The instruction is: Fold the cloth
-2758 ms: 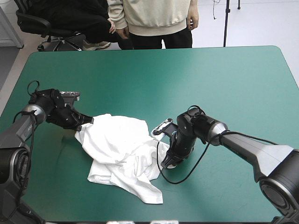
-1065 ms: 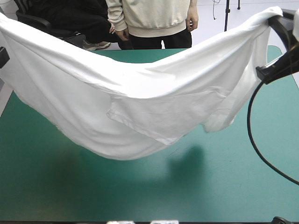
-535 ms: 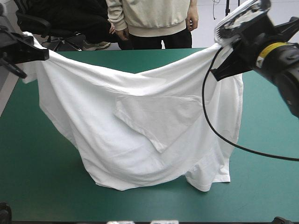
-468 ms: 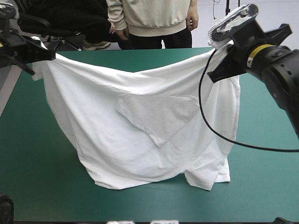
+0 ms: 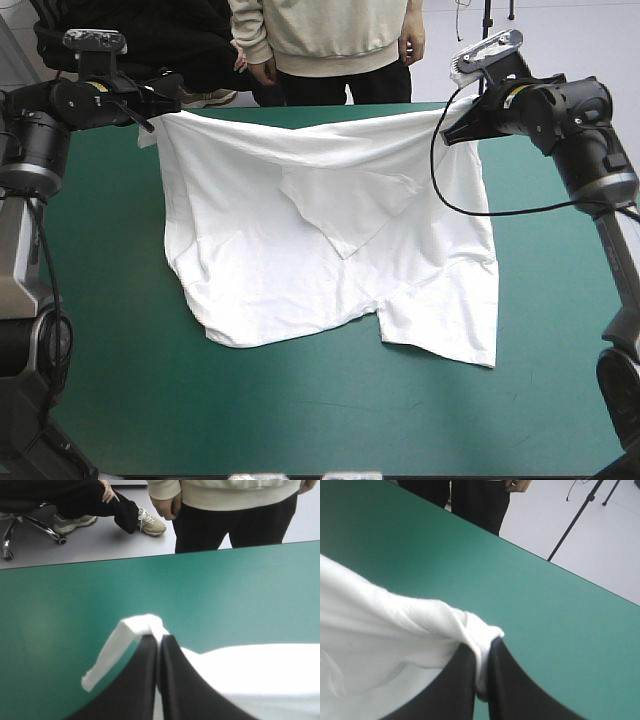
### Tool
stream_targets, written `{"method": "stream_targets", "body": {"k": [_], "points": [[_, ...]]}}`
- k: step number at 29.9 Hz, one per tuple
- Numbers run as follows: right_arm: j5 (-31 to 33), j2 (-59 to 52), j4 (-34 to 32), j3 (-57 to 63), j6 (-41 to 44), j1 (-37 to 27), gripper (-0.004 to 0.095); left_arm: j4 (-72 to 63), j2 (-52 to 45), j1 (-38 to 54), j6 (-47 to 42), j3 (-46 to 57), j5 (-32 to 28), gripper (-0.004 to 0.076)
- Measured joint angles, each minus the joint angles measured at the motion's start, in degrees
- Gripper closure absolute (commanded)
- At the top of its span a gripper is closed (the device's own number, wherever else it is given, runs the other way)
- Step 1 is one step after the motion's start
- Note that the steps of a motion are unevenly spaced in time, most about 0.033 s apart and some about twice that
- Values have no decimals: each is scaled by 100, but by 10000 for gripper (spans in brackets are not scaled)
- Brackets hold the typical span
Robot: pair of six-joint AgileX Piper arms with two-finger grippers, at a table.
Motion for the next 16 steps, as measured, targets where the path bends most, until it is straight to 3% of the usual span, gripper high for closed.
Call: {"method": "stream_targets", "body": {"k": [4,7,12,16], "points": [[-269,633,85,0,-58,-157,802,-107,578,0,3,0,-277,716],[-424,1069,229,0,-151,-268,670,-127,923,0,17,6,-429,594],[-667,1613,398,2,-205,-411,537,-321,1369,0,21,6,-522,262],[-800,1747,429,10,-249,-501,459,-488,1573,0,21,11,-522,232]]}}
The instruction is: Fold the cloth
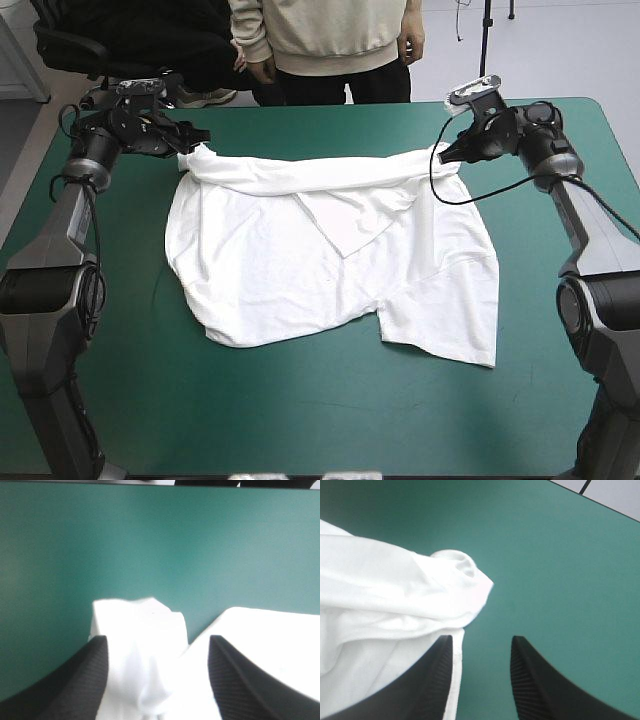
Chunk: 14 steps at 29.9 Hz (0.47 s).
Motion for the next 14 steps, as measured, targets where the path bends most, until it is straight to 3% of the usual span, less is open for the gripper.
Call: {"method": "stream_targets", "body": {"k": [6,14], "points": [[38,-26,39,-68,-48,-150,274,-12,-88,0,0,0,141,269],[778,-682,500,-197,-67,-272,277,97,-995,0,146,-11,1157,271]]}}
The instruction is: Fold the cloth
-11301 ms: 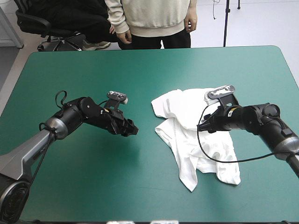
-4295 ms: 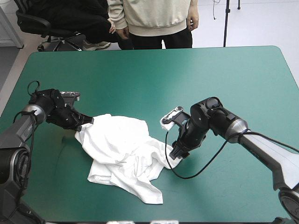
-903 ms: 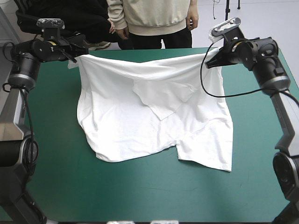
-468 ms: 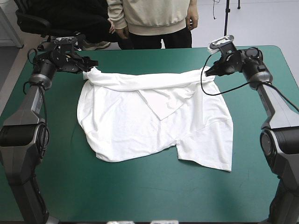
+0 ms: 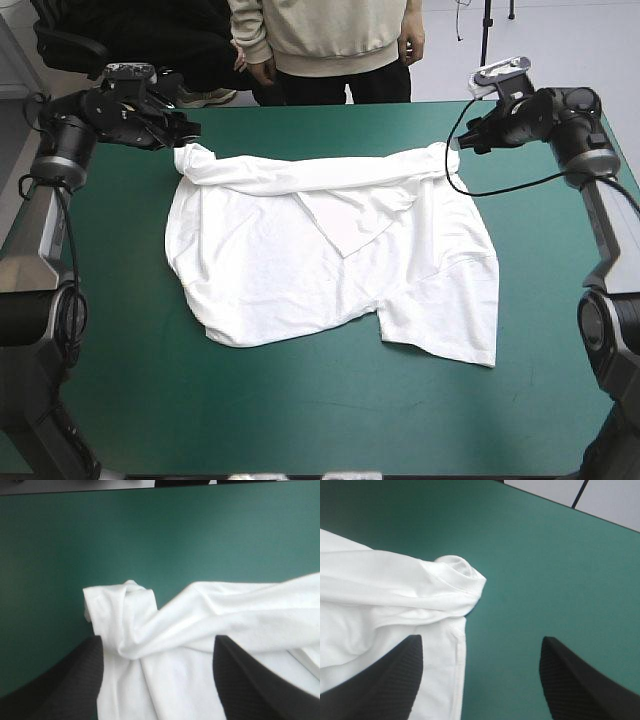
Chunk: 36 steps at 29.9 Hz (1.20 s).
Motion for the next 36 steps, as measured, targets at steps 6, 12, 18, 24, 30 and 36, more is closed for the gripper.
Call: {"method": "stream_targets", "body": {"k": [6,12,18,24,30,36], "points": [[921,-1092,353,-30,0,0,287,-8,-898,0,-26,225,997,295],[1926,-1957,492,-30,0,0,345,-109,-2092,0,-64,1560,1075,295],[2350,-2723,547,208,70,0,345,-109,-3581,0,-64,3167,901,295],[2350,-3032,636,1252,198,0,345,-92,-4597,0,-64,4169,870,295],[2182,-3163,701,2721,172,0,345,-209,-4755,0,-110,4928,869,295],[1832,-3425,751,3743,167,0,345,-370,-4755,0,-110,5768,532,295]]}}
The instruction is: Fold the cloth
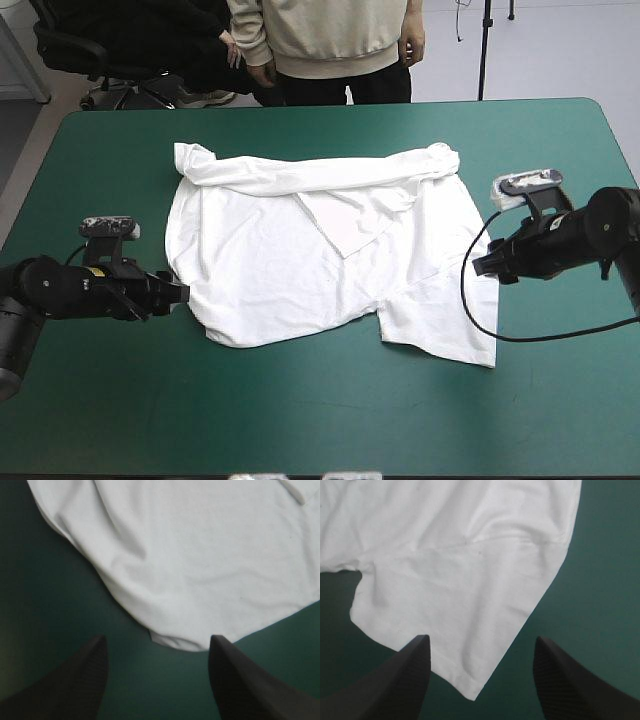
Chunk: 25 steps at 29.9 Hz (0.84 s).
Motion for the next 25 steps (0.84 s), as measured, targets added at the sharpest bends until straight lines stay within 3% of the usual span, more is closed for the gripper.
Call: {"method": "stream_targets", "body": {"k": [10,20,22,25], "points": [[-925,-7,34,1242,-33,0,345,-357,714,0,89,925,-1064,295],[-1068,-7,34,1303,-41,0,345,-1322,2134,5,914,892,-1673,302],[-1074,-7,34,1303,-41,0,345,-1374,2254,-2,951,837,-1642,355],[-1074,-7,34,1303,-46,0,345,-1397,2383,-144,1037,779,-1700,543]]}}
